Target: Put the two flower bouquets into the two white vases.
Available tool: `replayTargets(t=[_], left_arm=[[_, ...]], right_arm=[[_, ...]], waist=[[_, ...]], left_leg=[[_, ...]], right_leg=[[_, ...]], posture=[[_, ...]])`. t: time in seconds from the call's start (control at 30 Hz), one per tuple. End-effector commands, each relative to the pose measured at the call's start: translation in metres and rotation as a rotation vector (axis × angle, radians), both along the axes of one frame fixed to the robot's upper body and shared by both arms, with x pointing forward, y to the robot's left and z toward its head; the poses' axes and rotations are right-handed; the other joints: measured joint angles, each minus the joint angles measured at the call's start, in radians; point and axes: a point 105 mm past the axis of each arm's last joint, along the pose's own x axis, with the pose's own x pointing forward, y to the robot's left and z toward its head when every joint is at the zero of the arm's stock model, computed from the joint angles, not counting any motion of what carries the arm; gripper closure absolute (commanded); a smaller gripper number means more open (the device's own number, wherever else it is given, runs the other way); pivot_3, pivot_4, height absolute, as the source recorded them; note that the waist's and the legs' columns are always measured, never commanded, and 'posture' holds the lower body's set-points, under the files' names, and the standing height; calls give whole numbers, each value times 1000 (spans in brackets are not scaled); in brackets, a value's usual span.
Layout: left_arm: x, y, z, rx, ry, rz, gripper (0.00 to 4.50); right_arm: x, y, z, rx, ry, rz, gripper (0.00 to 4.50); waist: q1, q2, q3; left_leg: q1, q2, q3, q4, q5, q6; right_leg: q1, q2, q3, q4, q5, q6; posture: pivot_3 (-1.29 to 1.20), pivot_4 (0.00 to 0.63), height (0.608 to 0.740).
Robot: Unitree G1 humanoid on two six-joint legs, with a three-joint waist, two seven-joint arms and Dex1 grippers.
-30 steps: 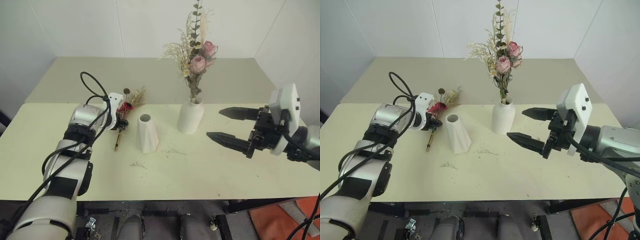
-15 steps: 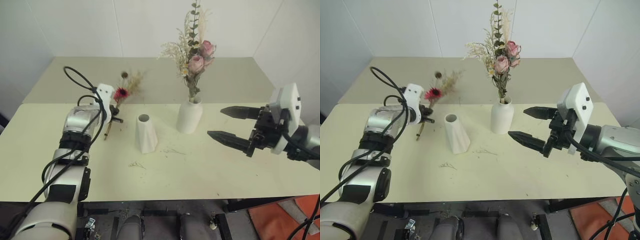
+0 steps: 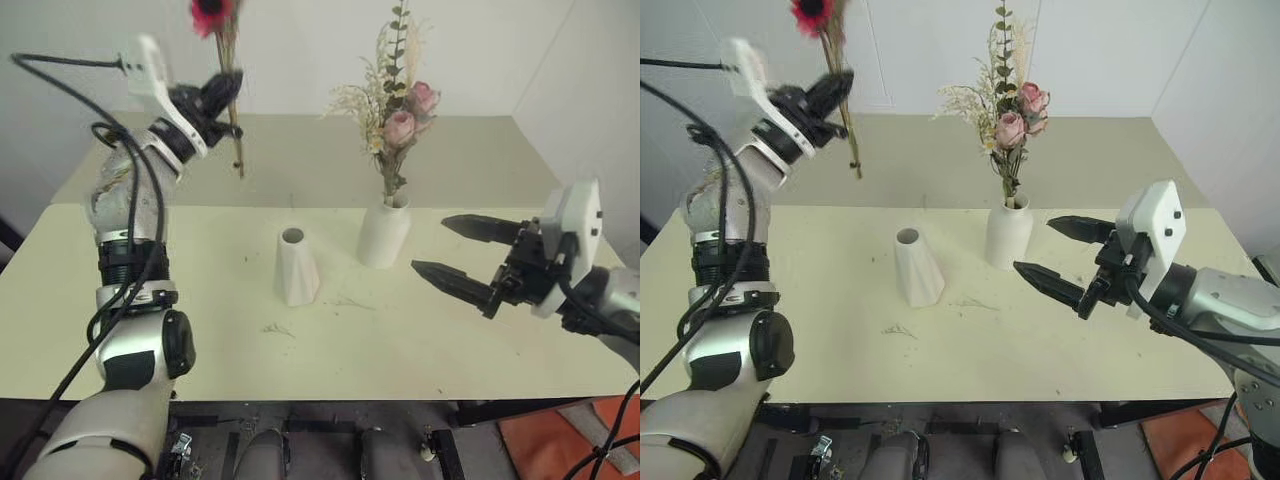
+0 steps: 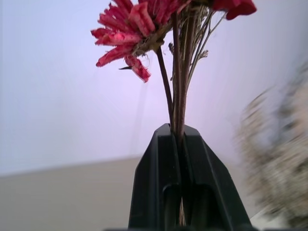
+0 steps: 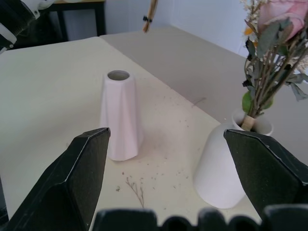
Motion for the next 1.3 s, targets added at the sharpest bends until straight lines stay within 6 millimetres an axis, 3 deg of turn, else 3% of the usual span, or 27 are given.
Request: replayTargets(t=[0.03,0.27,0.7,1.3], left_arm=[[-37,2,26,-78,-160,-274,4463],[-35,-10,9,-81,-66,-449,4463],[-23,-39,-47,59,74,-492,4463],[-29,-56,-66,116,99,-516,4463]], right_arm=[[-6,0,10,15,-87,-29,0],[-12,0,1,34,-88,-72,0],[-12,-2,-3,17,-83,-90,0],[-10,-5,-3,0,-90,-96,0]], waist=[[-7,0,0],[-4,0,0],[-4,0,0],[-4,0,0]], left_leg=[[0,0,0,0,0,0],[4,0,0,1,0,0],[4,0,0,2,0,0],[4,0,0,2,0,0]], right_leg=[[0,0,0,0,0,0],[3,1,1,-2,0,0],[2,1,1,-1,0,0],[2,1,2,-2,0,0]], posture=[[0,150,740],[0,150,740],[0,150,740],[0,150,740]])
